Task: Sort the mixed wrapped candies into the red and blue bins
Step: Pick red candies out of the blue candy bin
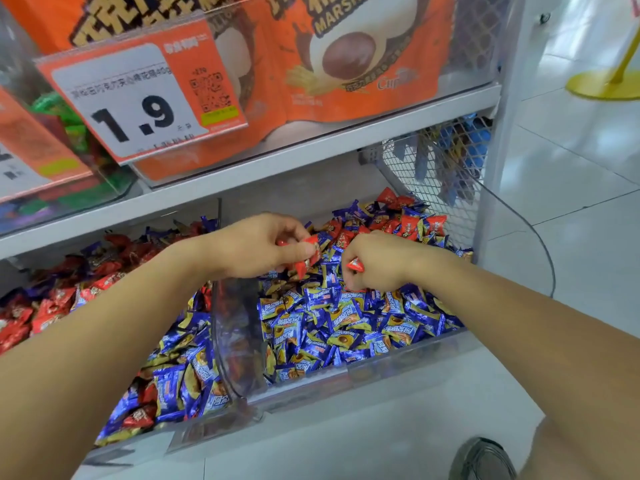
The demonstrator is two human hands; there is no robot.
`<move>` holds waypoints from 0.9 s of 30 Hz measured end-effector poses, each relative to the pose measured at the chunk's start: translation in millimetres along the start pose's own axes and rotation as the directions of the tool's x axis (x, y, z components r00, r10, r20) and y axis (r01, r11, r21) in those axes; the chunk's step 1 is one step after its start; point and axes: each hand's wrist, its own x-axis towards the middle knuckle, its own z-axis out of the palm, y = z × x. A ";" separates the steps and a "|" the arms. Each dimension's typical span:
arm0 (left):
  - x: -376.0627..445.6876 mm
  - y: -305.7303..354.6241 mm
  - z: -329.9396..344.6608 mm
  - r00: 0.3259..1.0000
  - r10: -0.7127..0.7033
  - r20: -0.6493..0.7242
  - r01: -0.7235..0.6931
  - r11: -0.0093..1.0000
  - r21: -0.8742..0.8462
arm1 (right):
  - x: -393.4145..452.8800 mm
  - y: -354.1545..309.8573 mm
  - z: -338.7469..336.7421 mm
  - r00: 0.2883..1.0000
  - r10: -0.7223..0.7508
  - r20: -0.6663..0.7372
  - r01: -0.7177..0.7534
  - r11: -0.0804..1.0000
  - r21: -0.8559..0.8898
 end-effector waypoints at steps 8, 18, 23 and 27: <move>-79.9 -10.7 6.2 0.969 -0.050 -0.240 -0.153 0.640 -0.753 | -4.4 8.7 -7.3 0.989 0.084 0.119 -0.081 0.996 -0.028; -131.3 -52.7 0.1 0.939 -0.107 -0.327 -0.242 0.472 -0.848 | -24.2 -22.7 -24.0 0.982 0.076 -0.172 -0.016 0.945 0.326; -138.7 -76.1 -1.7 0.782 -0.381 -0.493 -0.263 0.515 -0.816 | -39.1 -126.1 -17.8 0.992 -0.114 -0.055 0.109 0.540 0.835; -149.3 -106.0 -6.4 0.545 -0.419 -0.726 -0.086 0.834 -0.545 | -8.3 -211.5 26.1 0.891 -0.215 -0.399 0.402 0.783 0.475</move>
